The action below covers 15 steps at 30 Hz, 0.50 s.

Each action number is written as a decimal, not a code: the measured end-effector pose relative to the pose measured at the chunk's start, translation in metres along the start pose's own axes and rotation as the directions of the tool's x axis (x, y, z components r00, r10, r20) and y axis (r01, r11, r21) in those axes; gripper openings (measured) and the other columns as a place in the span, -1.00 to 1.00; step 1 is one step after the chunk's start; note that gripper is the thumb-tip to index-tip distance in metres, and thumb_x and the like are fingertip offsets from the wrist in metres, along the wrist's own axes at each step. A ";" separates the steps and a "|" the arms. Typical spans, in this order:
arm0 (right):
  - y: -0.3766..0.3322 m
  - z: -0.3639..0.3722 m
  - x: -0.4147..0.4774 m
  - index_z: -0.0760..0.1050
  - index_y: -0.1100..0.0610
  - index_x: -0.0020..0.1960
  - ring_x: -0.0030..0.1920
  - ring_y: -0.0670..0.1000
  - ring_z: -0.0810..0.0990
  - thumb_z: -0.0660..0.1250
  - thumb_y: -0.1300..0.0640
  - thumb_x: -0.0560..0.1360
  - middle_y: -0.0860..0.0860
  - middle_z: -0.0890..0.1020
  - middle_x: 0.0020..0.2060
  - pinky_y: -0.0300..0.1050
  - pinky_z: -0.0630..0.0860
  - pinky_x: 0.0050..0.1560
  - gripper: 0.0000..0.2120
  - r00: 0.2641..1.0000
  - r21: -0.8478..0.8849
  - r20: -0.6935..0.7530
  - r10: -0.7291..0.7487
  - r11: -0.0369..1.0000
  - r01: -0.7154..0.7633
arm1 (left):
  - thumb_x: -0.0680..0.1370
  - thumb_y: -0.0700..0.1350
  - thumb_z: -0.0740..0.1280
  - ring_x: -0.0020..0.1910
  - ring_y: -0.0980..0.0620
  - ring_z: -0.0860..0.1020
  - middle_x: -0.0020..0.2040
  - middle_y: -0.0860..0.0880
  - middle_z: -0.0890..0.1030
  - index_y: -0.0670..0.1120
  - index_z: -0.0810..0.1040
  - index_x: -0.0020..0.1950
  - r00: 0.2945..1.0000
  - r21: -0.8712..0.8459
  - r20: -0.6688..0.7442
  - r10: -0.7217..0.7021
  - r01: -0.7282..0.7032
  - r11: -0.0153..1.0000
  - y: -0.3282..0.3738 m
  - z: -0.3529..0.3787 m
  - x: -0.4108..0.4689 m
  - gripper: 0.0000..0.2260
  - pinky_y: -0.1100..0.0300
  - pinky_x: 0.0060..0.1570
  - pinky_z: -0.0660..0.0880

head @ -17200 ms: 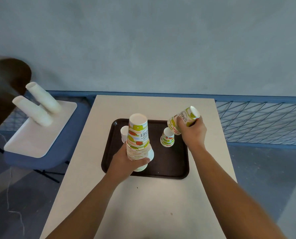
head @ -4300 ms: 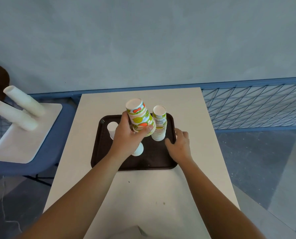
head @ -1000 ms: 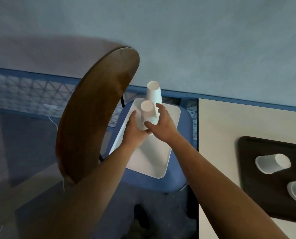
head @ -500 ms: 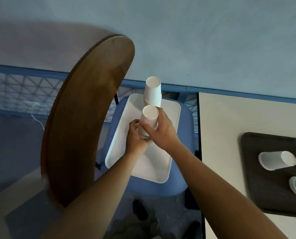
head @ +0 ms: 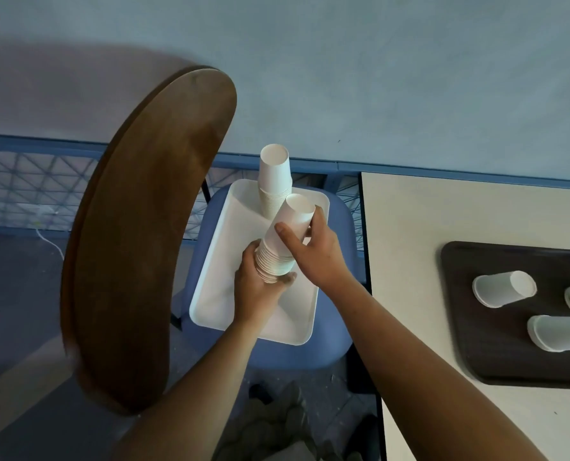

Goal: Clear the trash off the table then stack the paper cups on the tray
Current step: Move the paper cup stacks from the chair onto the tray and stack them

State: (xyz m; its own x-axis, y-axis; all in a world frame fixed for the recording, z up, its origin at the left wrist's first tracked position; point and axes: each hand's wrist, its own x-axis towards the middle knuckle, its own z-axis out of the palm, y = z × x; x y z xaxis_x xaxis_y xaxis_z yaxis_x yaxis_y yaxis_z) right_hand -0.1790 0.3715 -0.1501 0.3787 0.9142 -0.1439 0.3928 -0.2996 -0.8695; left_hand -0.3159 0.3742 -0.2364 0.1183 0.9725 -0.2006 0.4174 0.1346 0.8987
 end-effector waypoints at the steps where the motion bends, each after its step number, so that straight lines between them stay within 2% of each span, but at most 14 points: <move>1: -0.002 -0.005 -0.002 0.37 0.05 0.16 -0.09 -0.17 0.57 0.41 -0.16 0.54 -0.14 0.57 -0.07 -0.31 0.48 -0.19 -0.62 1.000 0.006 -0.011 0.003 1.000 -0.003 | 0.29 0.09 0.68 0.05 0.11 0.64 0.14 0.15 0.66 0.07 0.49 0.32 0.999 0.021 -0.014 0.036 -0.035 0.999 0.004 -0.001 -0.004 -0.33 0.10 0.04 0.64; 4: -0.007 -0.024 -0.006 0.40 0.10 0.25 -0.06 -0.07 0.60 0.40 -0.21 0.53 -0.01 0.62 0.00 -0.11 0.58 -0.09 -0.51 0.999 0.036 -0.022 0.049 0.998 -0.048 | 0.31 0.21 0.64 0.00 0.15 0.66 0.07 0.15 0.69 0.06 0.56 0.20 0.993 0.050 -0.005 0.118 -0.117 0.992 0.015 -0.004 -0.015 -0.45 0.07 -0.01 0.65; 6: -0.008 -0.036 -0.009 0.40 0.03 0.30 0.00 -0.05 0.63 0.40 -0.29 0.48 -0.04 0.62 0.06 -0.03 0.63 -0.01 -0.44 0.996 0.071 -0.014 0.082 0.994 -0.081 | 0.31 0.30 0.60 0.05 0.08 0.66 0.10 0.16 0.69 0.10 0.55 0.21 0.989 0.072 0.020 0.144 -0.145 0.987 0.018 -0.004 -0.020 -0.42 0.01 0.03 0.64; 9: -0.012 -0.052 -0.017 0.46 -0.06 0.24 0.05 -0.01 0.67 0.40 -0.43 0.34 -0.09 0.65 0.06 0.15 0.67 0.02 -0.37 0.994 0.094 -0.003 0.107 0.990 -0.106 | 0.31 0.38 0.56 0.08 0.01 0.64 0.11 0.15 0.67 0.12 0.53 0.24 0.982 0.089 0.061 0.176 -0.181 0.979 0.021 -0.004 -0.027 -0.38 -0.06 0.04 0.62; 15: -0.024 -0.074 -0.050 0.41 -0.02 0.32 0.08 -0.08 0.62 0.49 -0.25 0.40 -0.12 0.61 0.11 0.04 0.61 0.14 -0.40 0.999 -0.023 0.033 0.026 0.999 -0.026 | 0.35 0.27 0.58 0.11 0.09 0.63 0.16 0.14 0.65 0.07 0.49 0.30 0.973 0.016 0.108 0.206 -0.209 0.978 0.042 -0.004 -0.054 -0.37 -0.02 0.11 0.63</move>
State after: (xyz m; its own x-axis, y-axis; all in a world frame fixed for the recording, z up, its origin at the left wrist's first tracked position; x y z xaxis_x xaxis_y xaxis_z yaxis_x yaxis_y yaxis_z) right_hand -0.1455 0.3127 -0.0873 0.3614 0.9145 -0.1821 0.4020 -0.3290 -0.8545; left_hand -0.3081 0.3278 -0.1862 0.2983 0.9531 -0.0516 0.3976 -0.0749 0.9145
